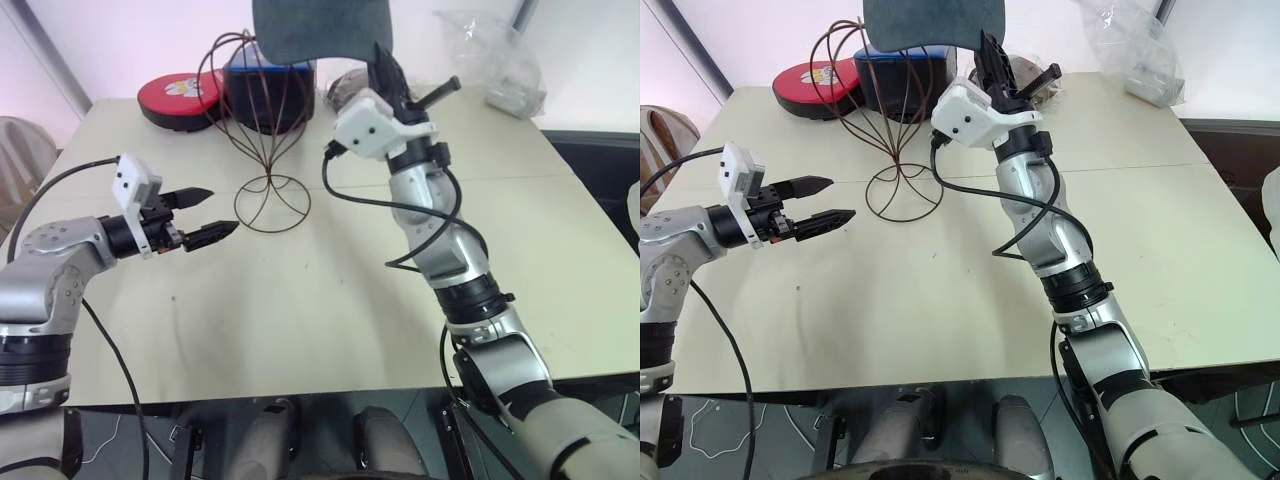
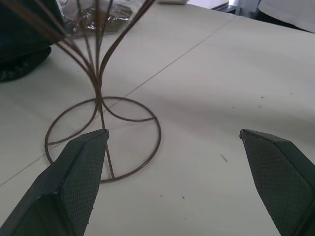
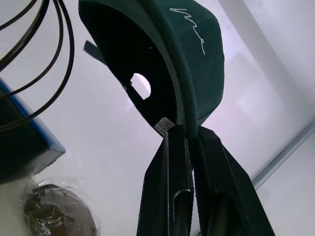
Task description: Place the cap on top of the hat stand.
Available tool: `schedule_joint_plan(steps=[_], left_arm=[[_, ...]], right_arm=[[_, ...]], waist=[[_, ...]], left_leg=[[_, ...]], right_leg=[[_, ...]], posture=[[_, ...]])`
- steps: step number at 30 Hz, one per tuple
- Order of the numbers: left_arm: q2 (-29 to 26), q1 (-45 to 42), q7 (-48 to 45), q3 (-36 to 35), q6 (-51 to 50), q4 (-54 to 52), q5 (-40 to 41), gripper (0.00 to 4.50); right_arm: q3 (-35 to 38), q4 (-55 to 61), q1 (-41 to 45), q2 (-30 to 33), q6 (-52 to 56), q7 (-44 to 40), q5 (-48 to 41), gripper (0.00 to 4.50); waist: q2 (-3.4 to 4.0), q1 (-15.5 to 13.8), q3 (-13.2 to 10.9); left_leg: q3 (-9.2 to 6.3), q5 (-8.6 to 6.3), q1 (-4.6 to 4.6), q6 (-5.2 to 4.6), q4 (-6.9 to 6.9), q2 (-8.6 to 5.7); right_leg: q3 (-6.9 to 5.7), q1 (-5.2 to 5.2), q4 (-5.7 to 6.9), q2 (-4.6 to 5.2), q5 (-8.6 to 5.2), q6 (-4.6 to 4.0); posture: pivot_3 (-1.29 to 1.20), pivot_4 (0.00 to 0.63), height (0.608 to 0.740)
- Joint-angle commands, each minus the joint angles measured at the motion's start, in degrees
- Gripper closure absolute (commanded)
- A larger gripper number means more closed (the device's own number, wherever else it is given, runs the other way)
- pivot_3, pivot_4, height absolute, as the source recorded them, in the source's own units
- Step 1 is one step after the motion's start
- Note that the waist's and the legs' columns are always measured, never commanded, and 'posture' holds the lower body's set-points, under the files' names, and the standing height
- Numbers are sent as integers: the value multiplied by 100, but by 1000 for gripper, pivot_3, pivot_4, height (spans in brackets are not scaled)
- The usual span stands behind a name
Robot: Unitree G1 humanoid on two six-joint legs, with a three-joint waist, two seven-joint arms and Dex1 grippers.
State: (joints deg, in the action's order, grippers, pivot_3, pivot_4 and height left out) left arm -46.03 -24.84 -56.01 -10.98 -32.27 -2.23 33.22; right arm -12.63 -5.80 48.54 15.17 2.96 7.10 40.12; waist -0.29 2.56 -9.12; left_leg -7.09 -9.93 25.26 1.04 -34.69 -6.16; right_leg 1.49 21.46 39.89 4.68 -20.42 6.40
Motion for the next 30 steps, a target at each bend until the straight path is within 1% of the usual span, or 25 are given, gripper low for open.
schedule_joint_plan(steps=[1, 7, 19, 25, 30], left_arm=[[-53, -195, -14, -121, 134, 22, -42, 0], [-29, -317, -73, -50, 222, 193, -124, 0], [49, -425, -164, 15, 348, 465, -246, 0], [50, -402, -165, -19, 423, 546, -301, 0], [12, -343, -160, -68, 422, 521, -290, 0]], right_arm=[[194, 269, 128, 94, -36, 17, -76, 4416], [180, 590, 206, 24, 100, -169, -158, 4416], [103, 1146, 612, -309, 340, -970, -566, 4416], [-35, 1301, 486, -550, 467, -1461, -880, 4416], [-126, 1264, 380, -710, 528, -1605, -987, 4416]], waist=[[0, -1, 0], [0, 4, 0], [0, 1, 0], [0, 3, 0], [0, 0, 0]], left_leg=[[0, 1, 0, 1, 1, 0], [1, 1, 0, 1, 3, 0], [0, 1, 1, 1, 3, 0], [0, 1, 1, 1, 3, 0], [0, 1, 1, 1, 3, -1]], right_leg=[[0, 0, 0, 0, 0, 0], [0, 3, 2, 0, 0, 0], [0, 3, 2, 0, 0, 0], [0, 4, 3, 0, 0, 0], [0, 6, 4, 0, 0, 0]], posture=[[0, 150, 740], [0, 150, 740], [0, 150, 740], [0, 150, 740], [0, 150, 740]])
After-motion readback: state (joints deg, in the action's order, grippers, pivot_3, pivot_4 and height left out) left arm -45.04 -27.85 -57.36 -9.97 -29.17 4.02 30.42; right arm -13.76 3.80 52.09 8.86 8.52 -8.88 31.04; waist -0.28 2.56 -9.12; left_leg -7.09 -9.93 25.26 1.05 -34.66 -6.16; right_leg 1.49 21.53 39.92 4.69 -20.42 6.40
